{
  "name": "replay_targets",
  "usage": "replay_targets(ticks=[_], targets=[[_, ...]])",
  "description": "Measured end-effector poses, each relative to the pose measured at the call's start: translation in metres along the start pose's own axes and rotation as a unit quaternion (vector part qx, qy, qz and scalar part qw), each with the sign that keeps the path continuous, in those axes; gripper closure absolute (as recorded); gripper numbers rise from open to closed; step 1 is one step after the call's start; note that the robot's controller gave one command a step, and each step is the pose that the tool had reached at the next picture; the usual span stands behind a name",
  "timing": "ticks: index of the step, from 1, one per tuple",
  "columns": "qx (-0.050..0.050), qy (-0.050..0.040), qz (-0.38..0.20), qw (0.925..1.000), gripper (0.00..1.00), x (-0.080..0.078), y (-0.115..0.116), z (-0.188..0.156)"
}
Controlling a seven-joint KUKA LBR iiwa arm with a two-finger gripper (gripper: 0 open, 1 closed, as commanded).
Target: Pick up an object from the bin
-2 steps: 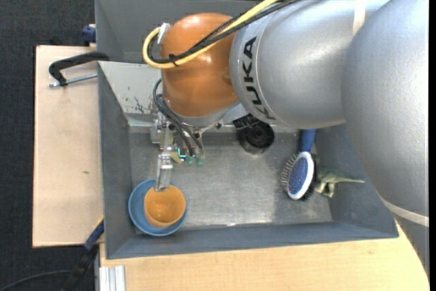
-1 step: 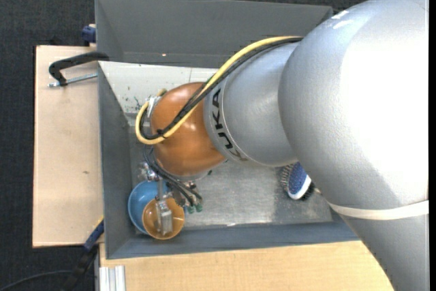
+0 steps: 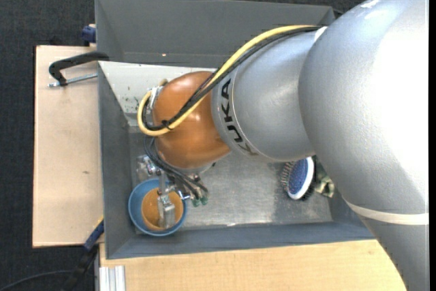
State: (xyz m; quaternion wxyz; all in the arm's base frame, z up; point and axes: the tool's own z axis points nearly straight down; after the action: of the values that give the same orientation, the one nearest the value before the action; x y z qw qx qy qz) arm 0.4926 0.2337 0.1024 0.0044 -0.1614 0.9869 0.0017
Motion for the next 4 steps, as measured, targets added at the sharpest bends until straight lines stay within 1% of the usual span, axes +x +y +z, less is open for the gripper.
replay_targets(ticks=[1, 2, 3, 4], targets=[[0.000, -0.0007, -0.138, 0.9904, 0.00, 0.001, -0.006, -0.010], [-0.001, 0.0027, -0.288, 0.9577, 0.00, 0.001, -0.007, 0.031], [-0.001, 0.0014, -0.287, 0.9578, 0.00, 0.000, -0.006, 0.030], [0.000, -0.0013, -0.287, 0.9579, 1.00, -0.003, -0.007, 0.028]])
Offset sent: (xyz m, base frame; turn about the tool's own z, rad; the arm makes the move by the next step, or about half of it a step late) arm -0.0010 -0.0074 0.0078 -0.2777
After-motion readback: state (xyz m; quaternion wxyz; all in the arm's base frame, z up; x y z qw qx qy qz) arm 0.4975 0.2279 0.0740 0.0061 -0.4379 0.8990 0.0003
